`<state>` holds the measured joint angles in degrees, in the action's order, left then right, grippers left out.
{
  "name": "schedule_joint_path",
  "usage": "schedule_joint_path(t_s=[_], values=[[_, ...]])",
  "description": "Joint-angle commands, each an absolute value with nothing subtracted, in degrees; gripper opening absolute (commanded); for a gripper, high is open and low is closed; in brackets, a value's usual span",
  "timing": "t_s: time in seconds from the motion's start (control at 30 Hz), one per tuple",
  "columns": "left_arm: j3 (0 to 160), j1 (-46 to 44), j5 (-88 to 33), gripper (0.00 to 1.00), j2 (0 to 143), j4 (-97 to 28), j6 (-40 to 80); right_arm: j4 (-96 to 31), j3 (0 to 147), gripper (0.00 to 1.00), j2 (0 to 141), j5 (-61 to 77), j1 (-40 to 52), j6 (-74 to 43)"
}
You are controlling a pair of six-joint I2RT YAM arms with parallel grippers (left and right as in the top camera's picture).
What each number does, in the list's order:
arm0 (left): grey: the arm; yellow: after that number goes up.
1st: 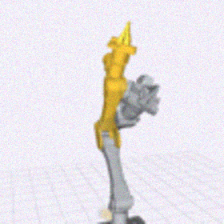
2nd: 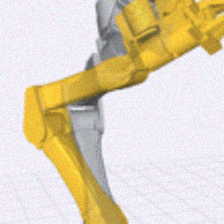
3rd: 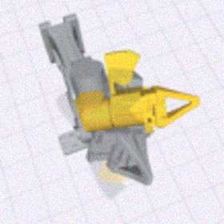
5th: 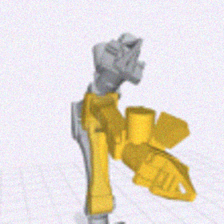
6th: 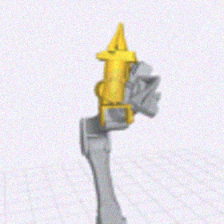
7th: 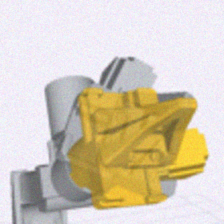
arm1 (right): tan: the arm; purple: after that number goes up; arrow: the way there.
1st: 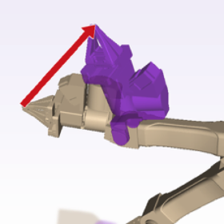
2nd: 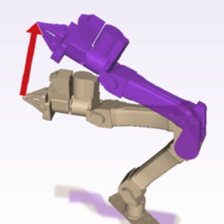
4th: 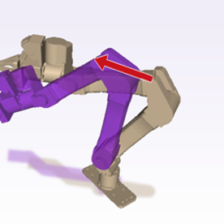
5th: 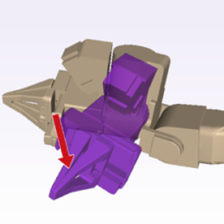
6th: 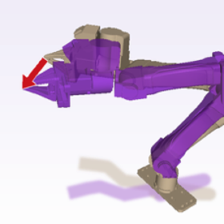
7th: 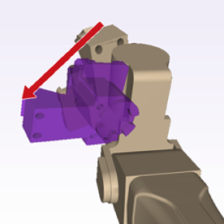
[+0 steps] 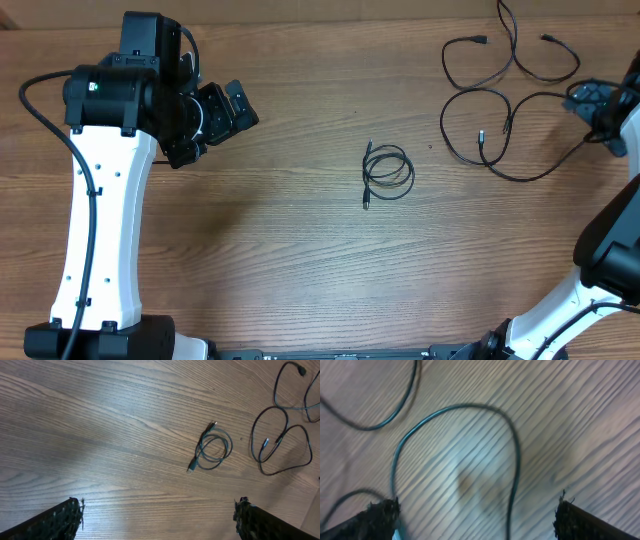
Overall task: Untangle cables
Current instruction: 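Move the right gripper to the small center coil, left arm lowering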
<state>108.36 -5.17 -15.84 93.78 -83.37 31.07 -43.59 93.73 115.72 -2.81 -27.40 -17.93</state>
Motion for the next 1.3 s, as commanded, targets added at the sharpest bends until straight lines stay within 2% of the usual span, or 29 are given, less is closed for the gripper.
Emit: schedule_joint_path(t_s=[0.0, 0.17, 0.33, 0.53, 0.67, 0.9, 1.1, 1.2, 1.27], values=[[108.4, -5.4, -15.9, 1.0, 93.6, -83.3, 29.5, -47.3, 95.8, 1.0, 113.7, 10.1, -27.7, -20.4], [108.4, -5.4, -15.9, 1.0, 93.6, -83.3, 29.5, -57.2, 94.9, 1.0, 113.6, 29.2, -25.9, -19.0], [108.4, -5.4, -15.9, 1.0, 93.6, -83.5, 29.5, -64.7, 93.9, 1.0, 114.0, 25.9, -20.6, -19.1], [108.4, -5.4, -15.9, 1.0, 93.6, -84.2, 29.5, -66.4, 93.9, 1.0, 114.1, 25.1, -13.1, -20.5], [108.4, -5.4, -17.3, 1.0, 93.6, -85.7, 21.8, -67.0, 93.9, 1.0, 114.1, 30.7, -7.4, -16.2], [108.4, -5.4, -19.2, 1.0, 93.6, -89.1, 16.0, -66.7, 93.8, 1.0, 114.1, 22.0, 4.6, -16.8], [108.4, -5.4, -19.2, 1.0, 93.6, -94.4, 14.1, -67.1, 93.8, 1.0, 114.2, 10.3, 12.5, -26.2], [108.4, -5.4, -19.2, 1.0, 93.2, -96.6, 13.2, -67.6, 93.8, 1.0, 114.2, 9.7, 14.0, -28.9], [108.4, -5.4, -19.6, 0.95, 92.3, -96.8, 13.0, -67.8, 93.8, 1.0, 114.2, 9.8, 14.5, -29.2]])
